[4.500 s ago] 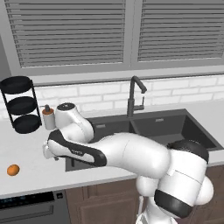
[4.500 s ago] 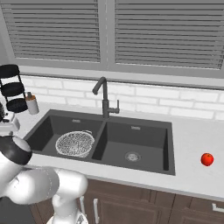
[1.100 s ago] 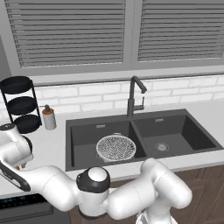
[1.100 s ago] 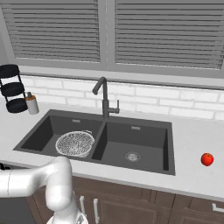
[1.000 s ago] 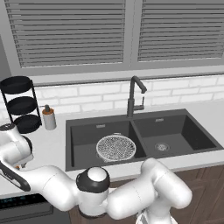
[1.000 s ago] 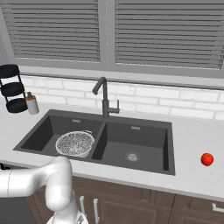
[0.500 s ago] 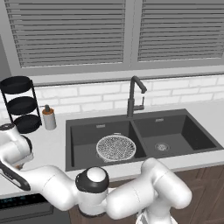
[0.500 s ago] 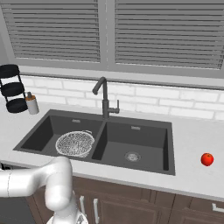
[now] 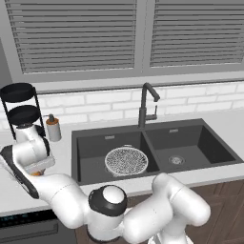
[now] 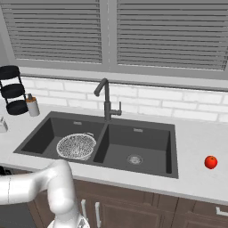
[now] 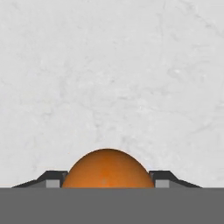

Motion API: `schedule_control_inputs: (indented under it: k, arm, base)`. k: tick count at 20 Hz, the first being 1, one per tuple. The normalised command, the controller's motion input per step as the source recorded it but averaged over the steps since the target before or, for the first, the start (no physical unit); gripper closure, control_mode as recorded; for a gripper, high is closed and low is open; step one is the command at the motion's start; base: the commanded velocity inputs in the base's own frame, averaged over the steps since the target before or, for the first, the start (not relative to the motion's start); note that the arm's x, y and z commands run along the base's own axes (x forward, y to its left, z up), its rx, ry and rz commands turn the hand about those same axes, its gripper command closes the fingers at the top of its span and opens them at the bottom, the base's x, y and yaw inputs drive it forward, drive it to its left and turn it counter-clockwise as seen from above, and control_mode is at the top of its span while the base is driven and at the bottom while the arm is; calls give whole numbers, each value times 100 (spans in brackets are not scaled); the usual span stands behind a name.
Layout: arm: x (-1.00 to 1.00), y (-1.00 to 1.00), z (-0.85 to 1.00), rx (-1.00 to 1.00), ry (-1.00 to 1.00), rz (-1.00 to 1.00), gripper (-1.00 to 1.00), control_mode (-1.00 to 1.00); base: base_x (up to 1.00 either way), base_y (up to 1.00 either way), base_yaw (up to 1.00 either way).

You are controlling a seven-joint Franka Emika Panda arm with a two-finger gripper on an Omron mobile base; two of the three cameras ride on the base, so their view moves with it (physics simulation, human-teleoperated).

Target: Put the colander in the sink, put the apple, tangerine in the colander, and turn on the sink faucet and pour water over the colander.

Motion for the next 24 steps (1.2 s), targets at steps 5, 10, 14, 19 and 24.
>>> schedule_control_inputs:
  k: [5, 10, 14, 19, 24]
  arm:
    - [0, -100, 14, 1, 0, -9, 100, -100]
    - [0, -100, 10, 2, 2, -7, 100, -100]
    - [7, -100, 5, 2, 0, -1, 100, -100]
    - [8, -100, 0, 1, 0, 0, 100, -100]
    - [4, -100, 0, 0, 0, 0, 100, -100]
  base:
    - [0, 0, 0]
    - [0, 0, 0]
    - [0, 0, 0]
    - [0, 0, 0]
    - [0, 0, 0]
